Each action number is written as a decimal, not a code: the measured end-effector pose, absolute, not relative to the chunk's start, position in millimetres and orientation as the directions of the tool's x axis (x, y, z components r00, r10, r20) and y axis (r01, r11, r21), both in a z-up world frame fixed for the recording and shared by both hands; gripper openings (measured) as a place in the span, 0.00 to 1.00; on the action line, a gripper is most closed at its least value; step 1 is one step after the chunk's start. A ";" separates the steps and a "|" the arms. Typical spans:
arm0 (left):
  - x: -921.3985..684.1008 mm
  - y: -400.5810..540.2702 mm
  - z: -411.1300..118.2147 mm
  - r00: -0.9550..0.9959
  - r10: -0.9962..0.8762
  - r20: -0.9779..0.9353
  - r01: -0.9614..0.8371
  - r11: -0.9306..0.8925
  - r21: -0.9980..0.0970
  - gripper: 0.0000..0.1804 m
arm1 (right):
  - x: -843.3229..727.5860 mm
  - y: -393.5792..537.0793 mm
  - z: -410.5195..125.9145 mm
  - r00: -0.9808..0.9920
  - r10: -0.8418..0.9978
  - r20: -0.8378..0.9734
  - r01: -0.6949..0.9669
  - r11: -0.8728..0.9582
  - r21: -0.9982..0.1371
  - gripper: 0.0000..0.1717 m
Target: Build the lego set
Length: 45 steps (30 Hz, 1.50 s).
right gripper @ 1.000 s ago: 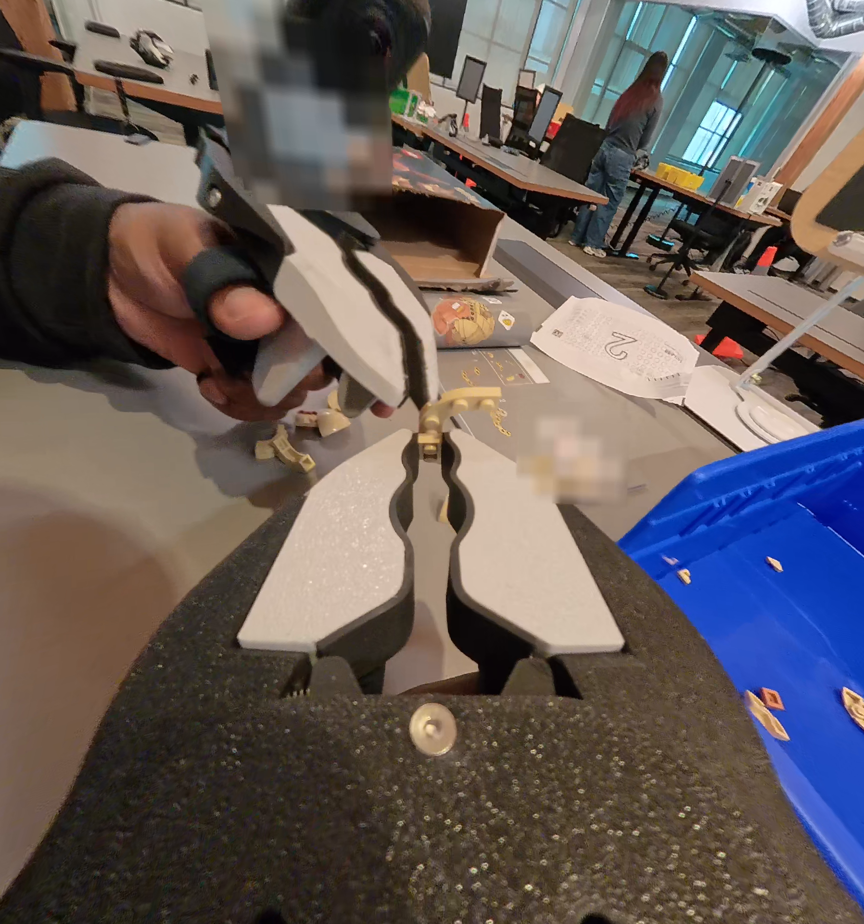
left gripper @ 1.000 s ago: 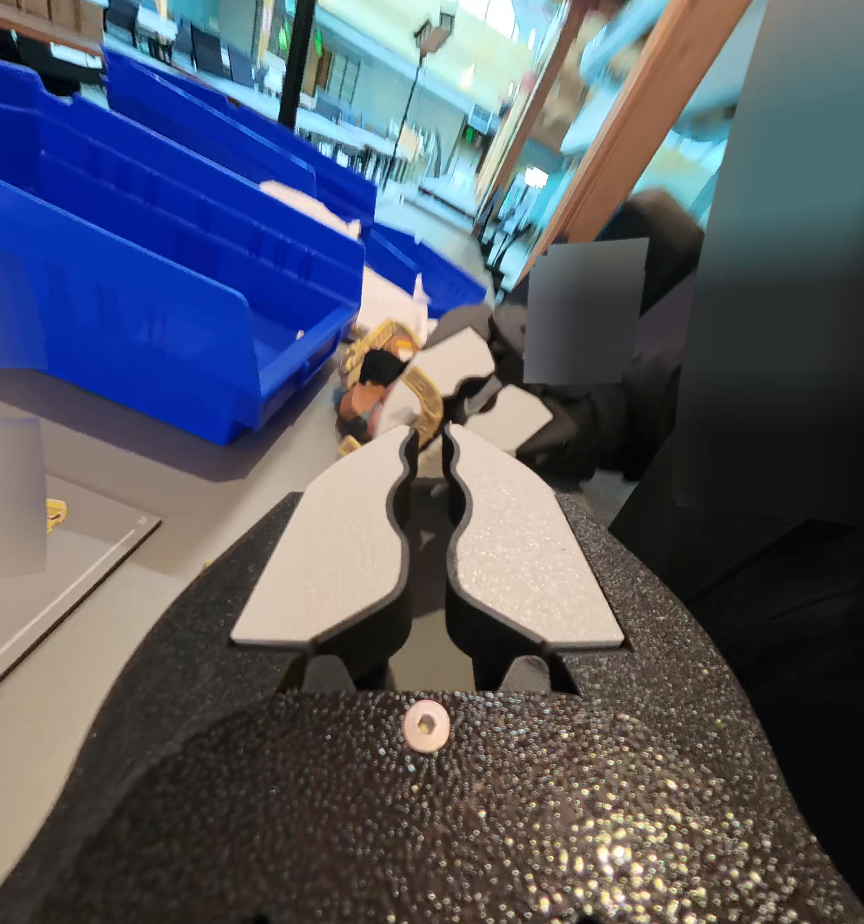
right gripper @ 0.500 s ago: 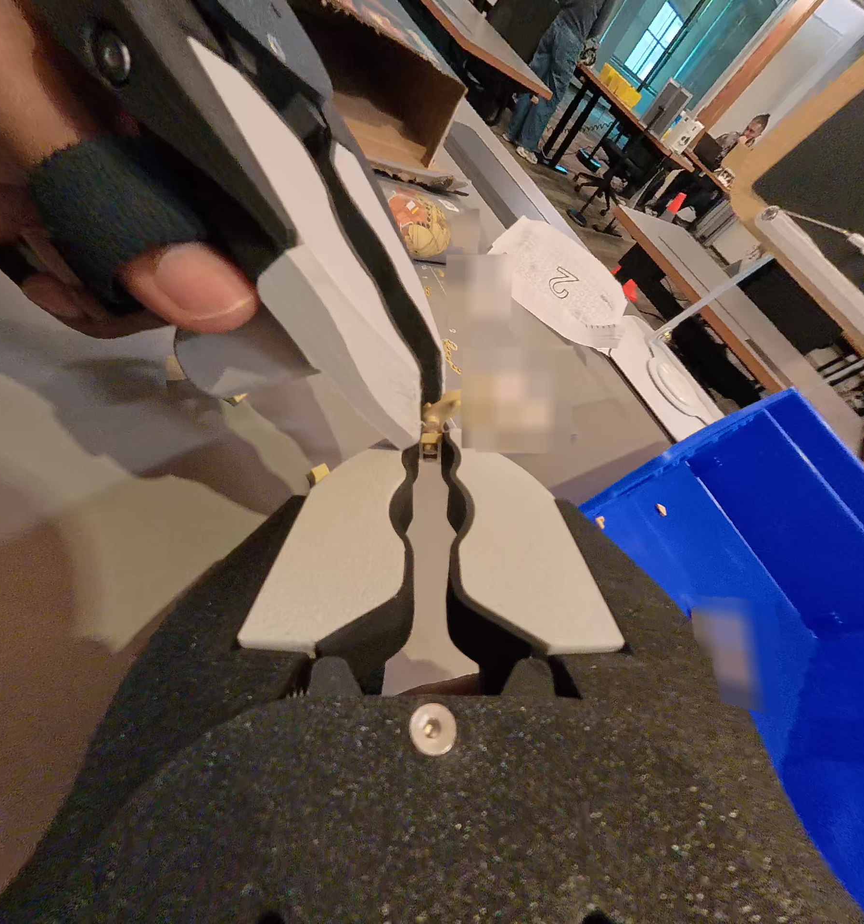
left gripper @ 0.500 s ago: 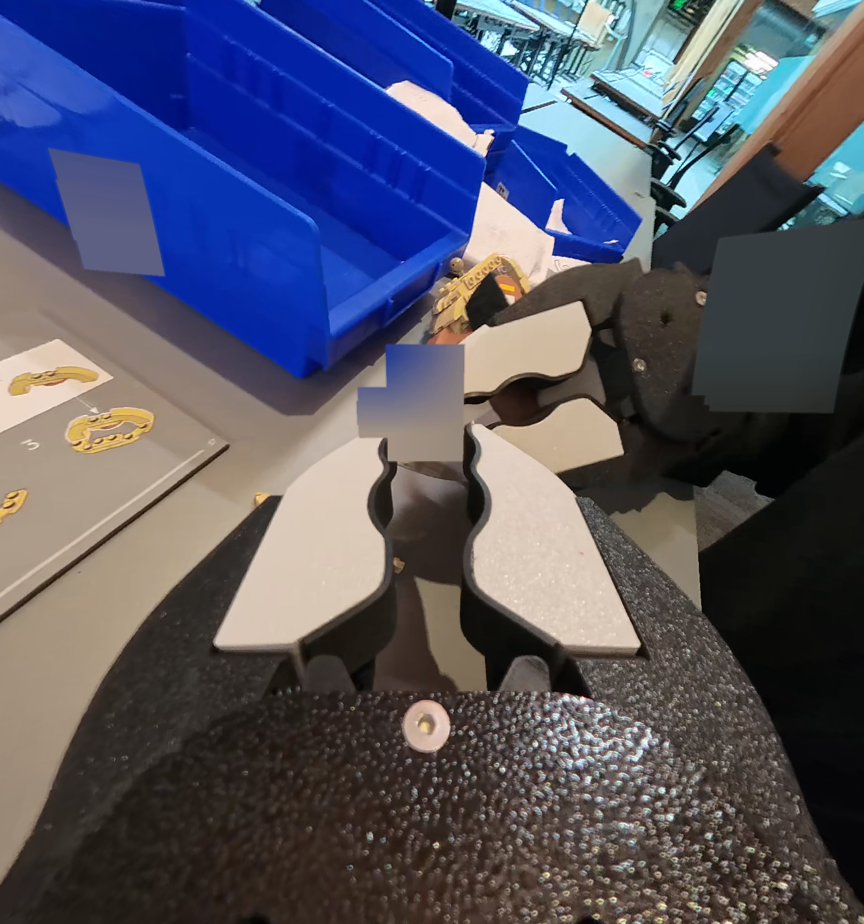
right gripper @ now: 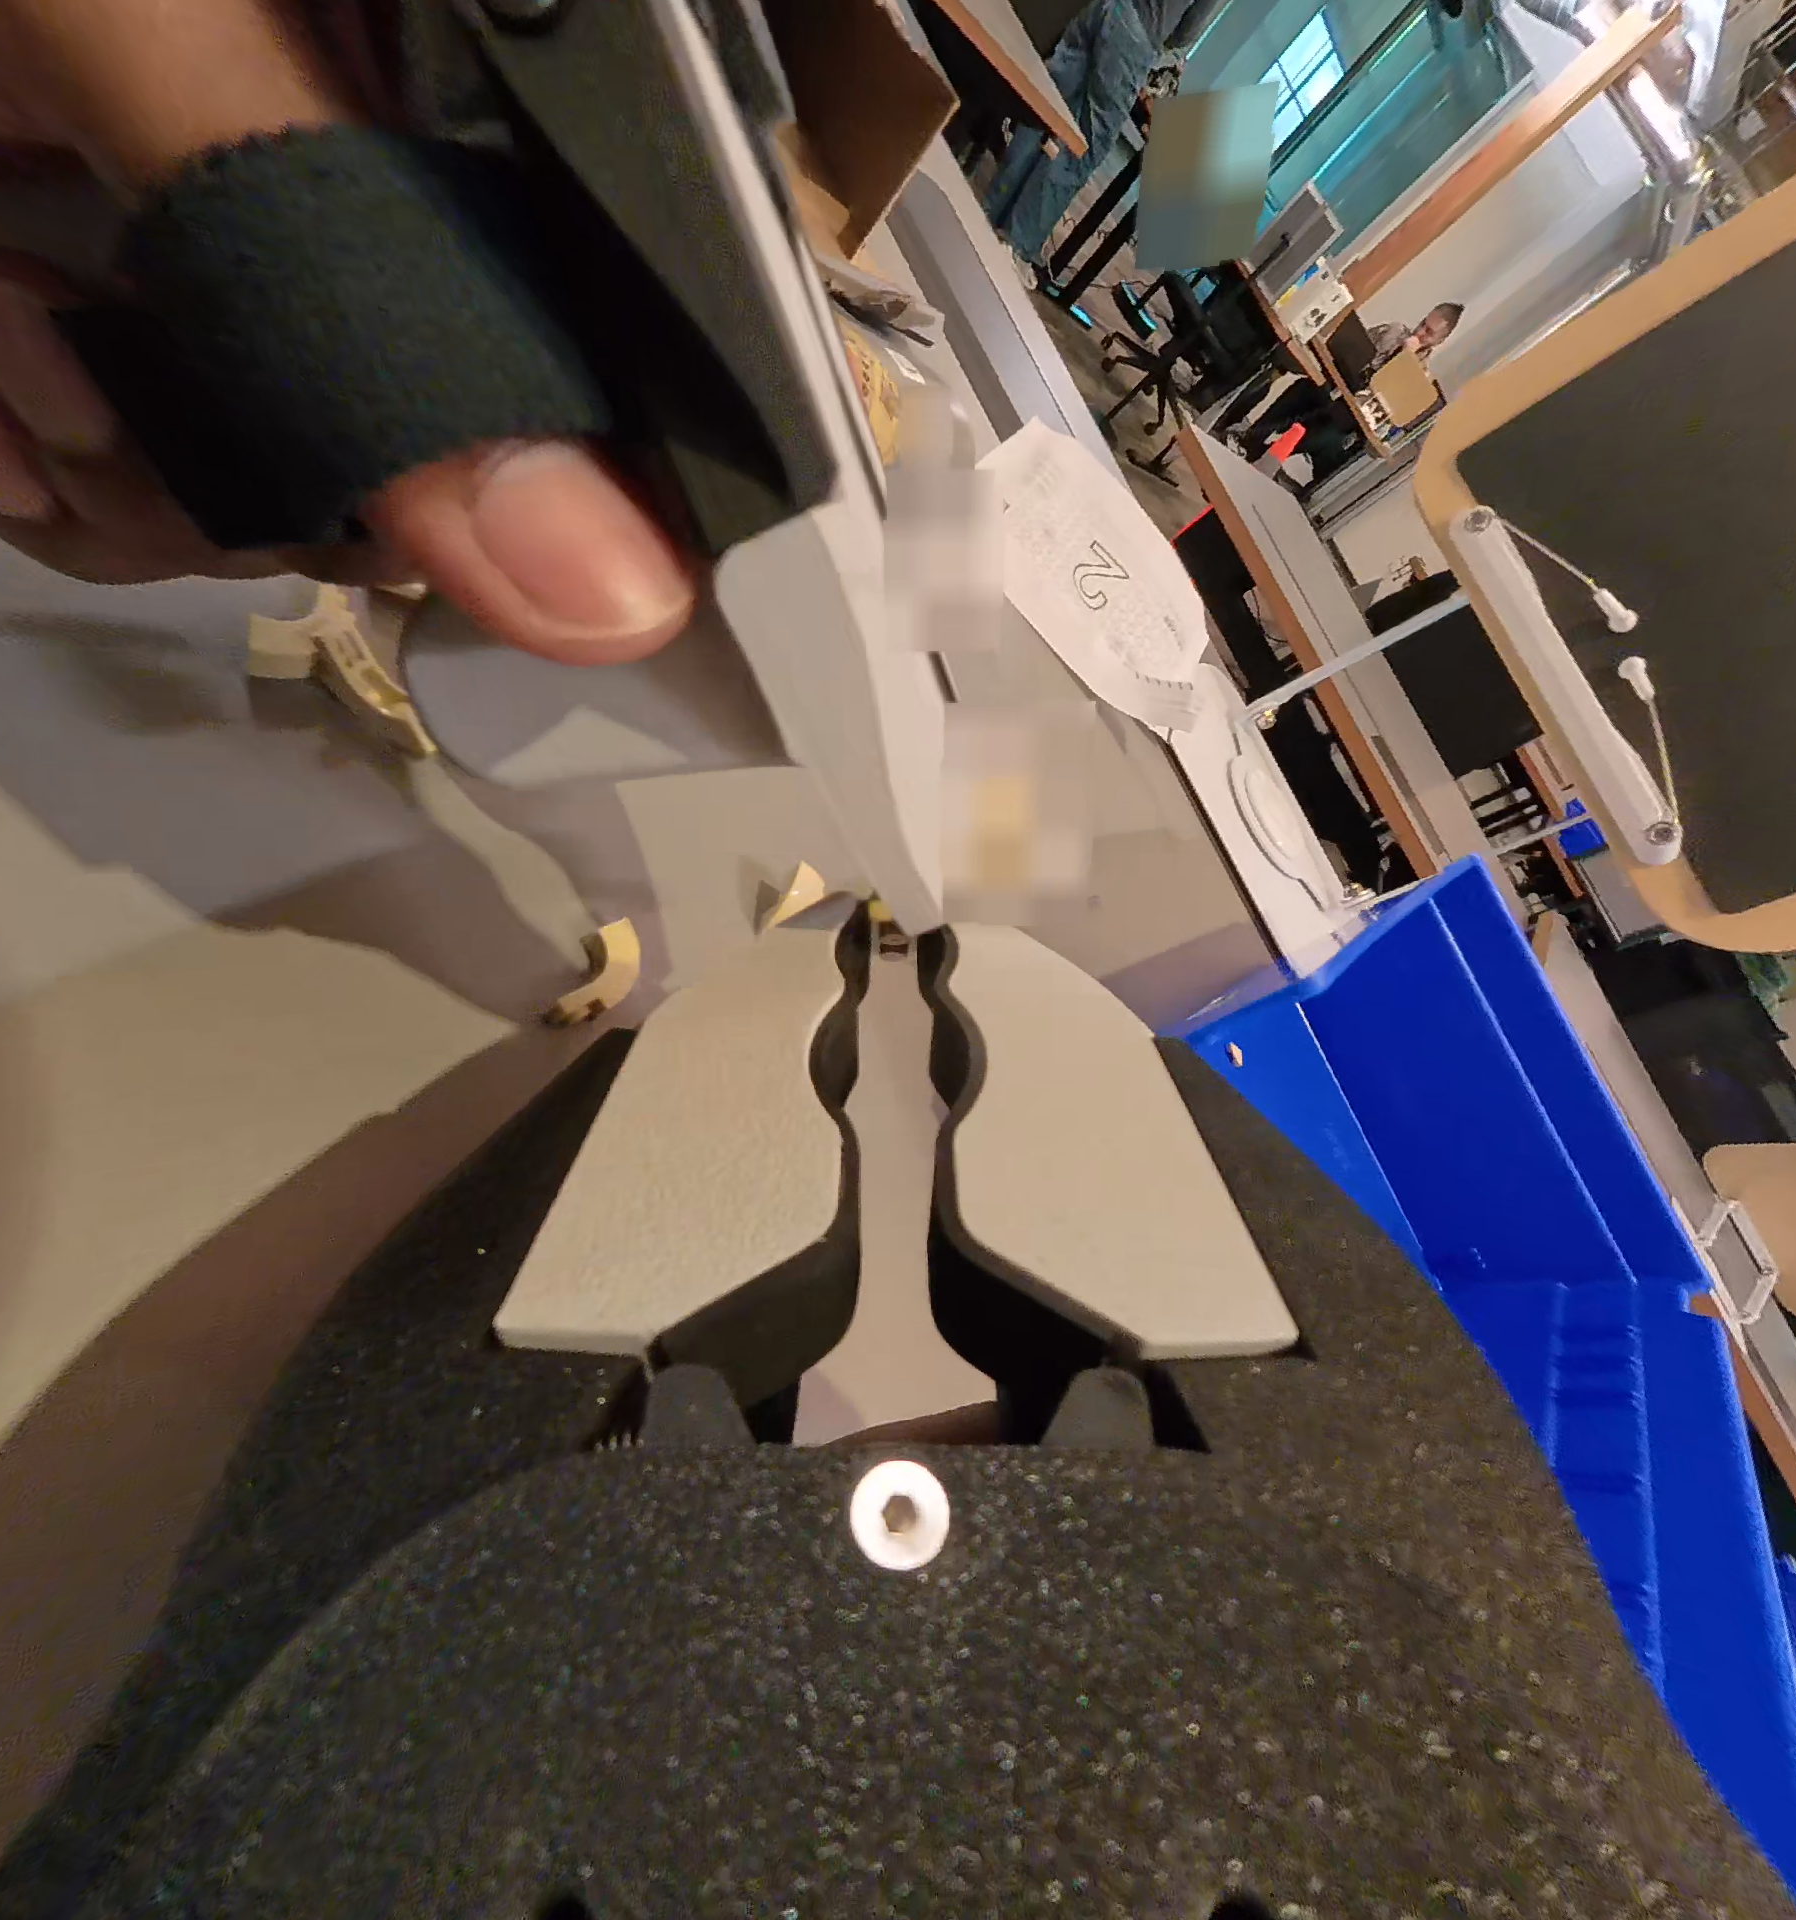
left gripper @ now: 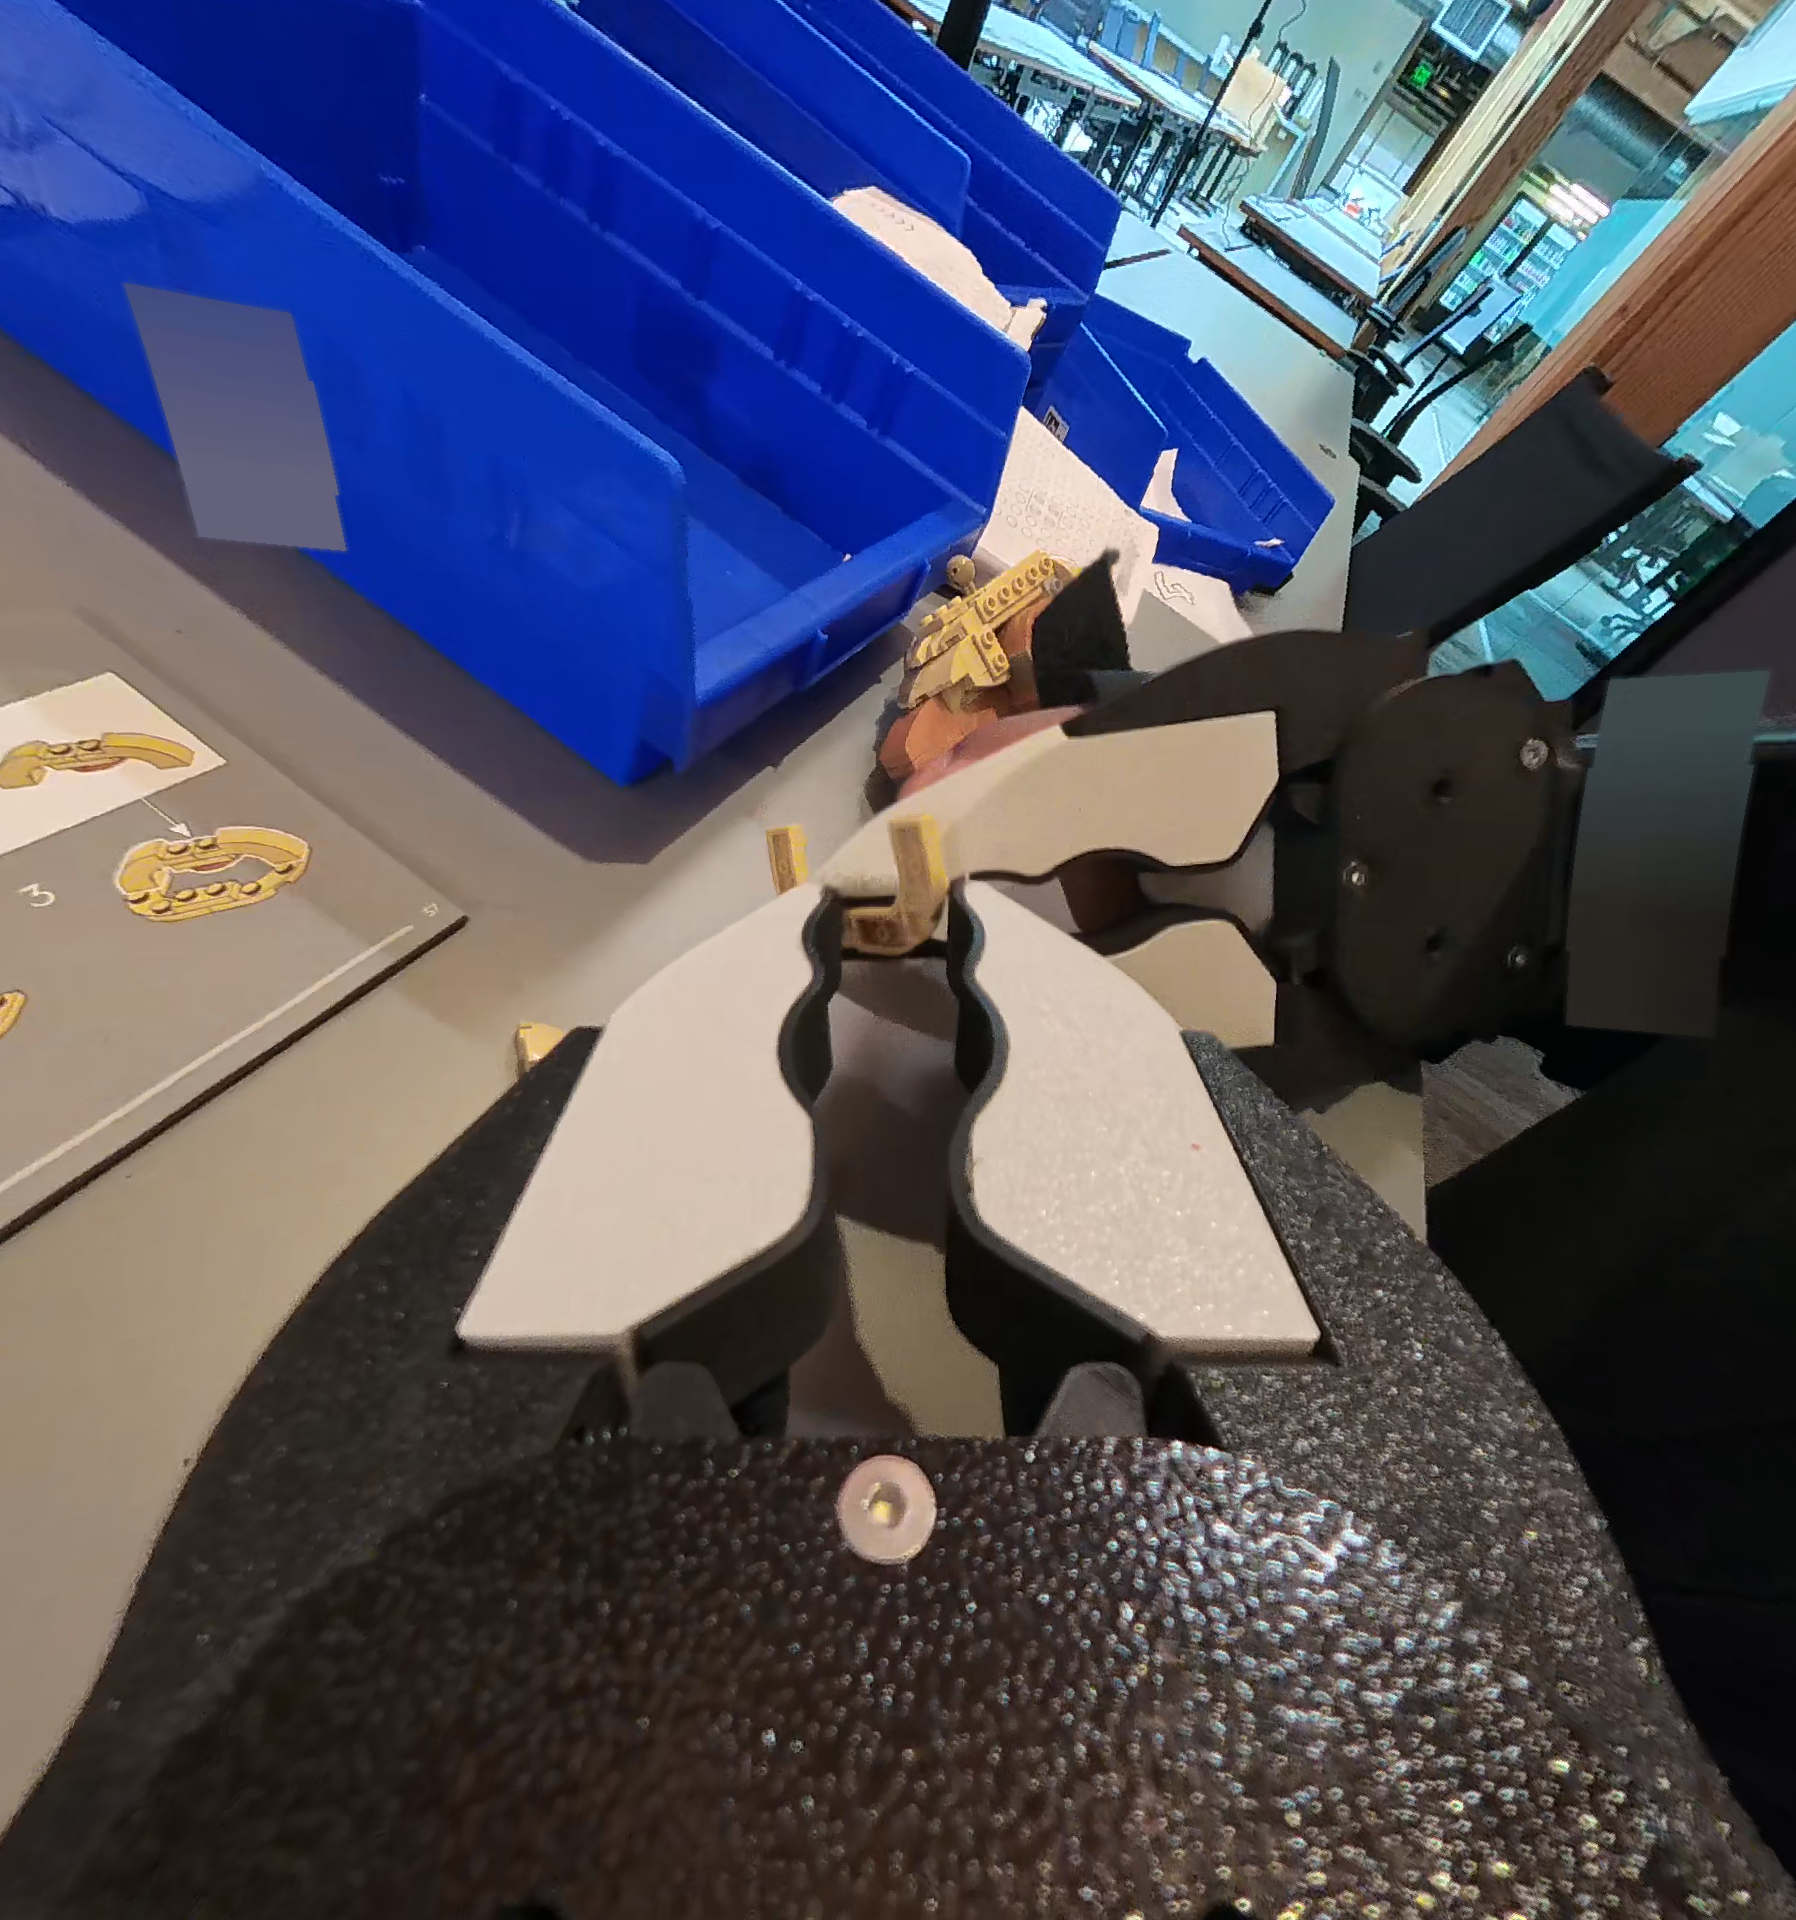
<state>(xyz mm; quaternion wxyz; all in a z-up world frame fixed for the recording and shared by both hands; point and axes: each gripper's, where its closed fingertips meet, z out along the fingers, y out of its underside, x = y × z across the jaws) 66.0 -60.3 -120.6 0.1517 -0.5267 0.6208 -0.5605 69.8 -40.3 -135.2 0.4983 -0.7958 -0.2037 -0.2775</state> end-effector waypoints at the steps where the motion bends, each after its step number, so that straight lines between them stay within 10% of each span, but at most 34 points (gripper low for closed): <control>1: 65.8 -60.3 -121.1 -0.399 -0.824 0.402 -0.487 -0.181 -0.855 0.10 | 69.1 -40.2 -135.9 0.761 0.048 0.647 0.603 -0.423 -0.677 0.05; 45: 60.7 -63.5 -109.1 -0.455 -0.889 -0.051 -0.272 0.193 -0.943 0.03 | 65.2 -41.4 -115.3 0.684 -0.029 0.729 0.673 -0.362 -0.645 0.05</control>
